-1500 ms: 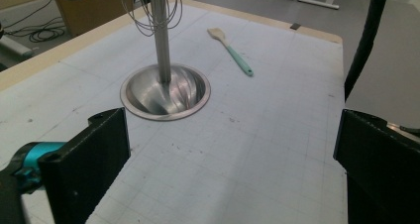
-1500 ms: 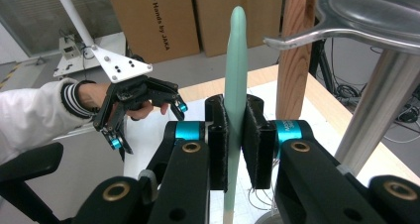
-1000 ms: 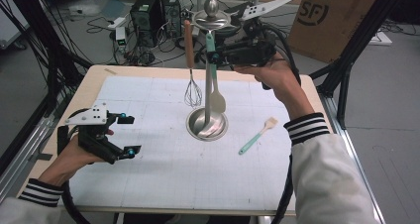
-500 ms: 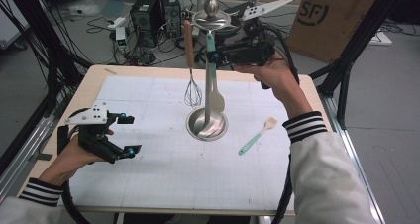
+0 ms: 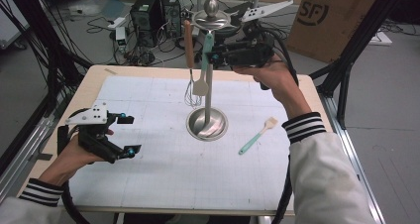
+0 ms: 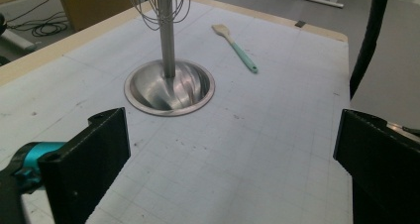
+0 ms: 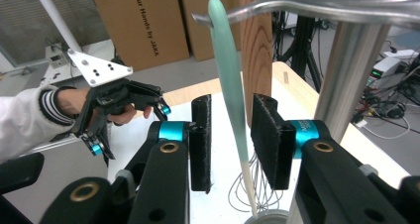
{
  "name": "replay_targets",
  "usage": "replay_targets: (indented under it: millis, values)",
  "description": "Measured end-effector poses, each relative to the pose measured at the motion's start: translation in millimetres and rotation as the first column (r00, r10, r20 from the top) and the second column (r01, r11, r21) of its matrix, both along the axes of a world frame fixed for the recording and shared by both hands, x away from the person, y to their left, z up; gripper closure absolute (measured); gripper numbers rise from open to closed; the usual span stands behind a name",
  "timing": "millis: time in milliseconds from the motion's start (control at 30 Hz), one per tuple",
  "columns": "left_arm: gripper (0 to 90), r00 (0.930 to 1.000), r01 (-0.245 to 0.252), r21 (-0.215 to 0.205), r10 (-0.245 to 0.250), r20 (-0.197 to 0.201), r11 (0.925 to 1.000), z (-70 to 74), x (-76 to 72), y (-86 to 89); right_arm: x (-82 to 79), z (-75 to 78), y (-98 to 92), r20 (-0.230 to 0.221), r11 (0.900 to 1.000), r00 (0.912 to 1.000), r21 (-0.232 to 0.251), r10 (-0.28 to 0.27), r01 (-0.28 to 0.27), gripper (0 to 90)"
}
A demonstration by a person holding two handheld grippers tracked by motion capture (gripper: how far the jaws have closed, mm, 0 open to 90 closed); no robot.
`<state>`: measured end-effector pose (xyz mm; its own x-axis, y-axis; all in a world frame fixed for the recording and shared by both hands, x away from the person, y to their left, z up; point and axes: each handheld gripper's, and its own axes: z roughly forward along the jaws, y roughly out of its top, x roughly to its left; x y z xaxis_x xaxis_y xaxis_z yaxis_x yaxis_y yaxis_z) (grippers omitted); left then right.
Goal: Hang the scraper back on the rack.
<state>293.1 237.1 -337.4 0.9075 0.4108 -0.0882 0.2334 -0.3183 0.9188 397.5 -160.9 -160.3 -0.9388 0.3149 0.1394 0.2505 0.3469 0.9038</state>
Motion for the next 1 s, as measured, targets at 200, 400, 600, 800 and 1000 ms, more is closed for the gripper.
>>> replay_targets:
  millis: [200, 400, 600, 800, 1000]
  values:
    - [1.7, 1.0, -0.003, -0.005, 0.003, 0.0, 1.0, -2.1, -3.9, 2.5, -3.5, 0.7, -3.7, 0.026, 1.0, 0.9996, -0.012, -0.012, 0.012, 61.6]
    - [1.7, 1.0, -0.008, -0.011, 0.008, 0.004, 0.9999, -1.9, -6.5, 4.0, -9.5, 0.0, -8.6, 0.032, 0.998, 0.9982, -0.028, -0.051, 0.052, 50.3]
    - [1.7, 0.9999, -0.009, -0.003, 0.009, 0.006, 1.0, -2.5, -7.8, 4.9, -15.4, -2.6, -13.8, 0.048, 0.997, 0.9976, -0.062, -0.049, 0.052, 28.4]
    - [1.7, 1.0, -0.005, -0.009, 0.005, 0.003, 1.0, -4.7, -10.7, 4.8, -22.2, -3.7, -16.7, 0.052, 0.991, 0.9967, -0.116, -0.063, 0.069, 11.0]
    - [1.7, 0.9999, -0.009, -0.006, 0.009, 0.007, 0.9999, -4.3, -13.0, 2.7, -30.3, -4.0, -19.2, 0.063, 0.987, 0.9957, -0.141, -0.068, 0.076, 0.3]
